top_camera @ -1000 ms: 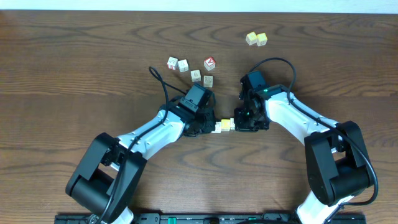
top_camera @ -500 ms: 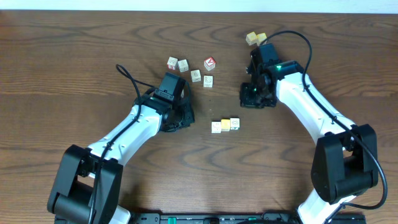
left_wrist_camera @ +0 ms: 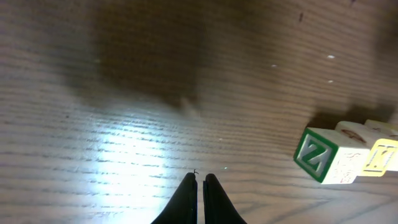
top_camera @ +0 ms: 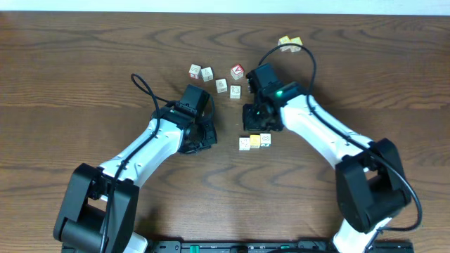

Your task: Lift 3 blocks

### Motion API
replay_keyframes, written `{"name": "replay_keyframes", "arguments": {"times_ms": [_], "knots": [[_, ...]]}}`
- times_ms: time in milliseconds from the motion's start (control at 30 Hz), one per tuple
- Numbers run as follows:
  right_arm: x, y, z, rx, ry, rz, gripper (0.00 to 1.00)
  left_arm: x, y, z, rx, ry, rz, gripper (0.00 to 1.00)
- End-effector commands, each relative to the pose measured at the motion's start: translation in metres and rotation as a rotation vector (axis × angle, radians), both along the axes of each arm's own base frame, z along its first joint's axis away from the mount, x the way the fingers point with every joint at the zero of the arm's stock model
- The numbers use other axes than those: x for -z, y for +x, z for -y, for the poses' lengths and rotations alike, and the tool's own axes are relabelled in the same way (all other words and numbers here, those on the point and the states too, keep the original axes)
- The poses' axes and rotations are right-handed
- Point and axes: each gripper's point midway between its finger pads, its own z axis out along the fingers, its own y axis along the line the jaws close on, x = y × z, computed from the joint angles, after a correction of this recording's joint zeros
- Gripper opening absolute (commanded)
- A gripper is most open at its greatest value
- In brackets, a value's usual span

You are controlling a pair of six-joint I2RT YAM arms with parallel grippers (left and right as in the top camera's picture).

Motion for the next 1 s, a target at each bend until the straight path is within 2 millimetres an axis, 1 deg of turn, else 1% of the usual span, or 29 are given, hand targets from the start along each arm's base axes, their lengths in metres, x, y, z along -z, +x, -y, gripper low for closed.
{"name": "replay_keyframes", "arguments": {"times_ms": [0, 67, 233, 667, 733, 800, 900, 967], "knots": [[0.020, -0.001, 0.006, 0.054, -0.082, -0.003, 0.01, 0.000, 0.000, -0.004, 0.004, 0.020, 0.002, 0.07], [0.033, -0.004, 0.005, 0.058, -0.094, -0.031, 0.02, 0.000, -0.001, -0.004, 0.004, 0.022, -0.003, 0.07], [0.048, -0.011, 0.003, 0.050, -0.094, -0.083, 0.01, 0.000, -0.002, -0.005, 0.004, 0.024, -0.007, 0.07], [0.049, -0.012, 0.002, 0.048, -0.087, -0.094, 0.01, 0.000, -0.002, -0.005, 0.004, 0.024, -0.006, 0.07], [0.046, -0.009, 0.001, 0.047, -0.082, -0.087, 0.01, 0.000, -0.002, -0.005, 0.004, 0.024, -0.006, 0.07], [0.039, -0.003, 0.002, 0.044, -0.081, -0.080, 0.01, 0.000, -0.002, -0.005, 0.004, 0.024, -0.006, 0.07], [0.016, 0.011, 0.008, 0.044, -0.082, -0.072, 0.01, 0.000, -0.002, -0.005, 0.004, 0.024, -0.006, 0.07], [-0.001, 0.020, 0.017, 0.051, -0.089, -0.070, 0.01, 0.000, -0.002, -0.005, 0.004, 0.024, -0.006, 0.07]]}}
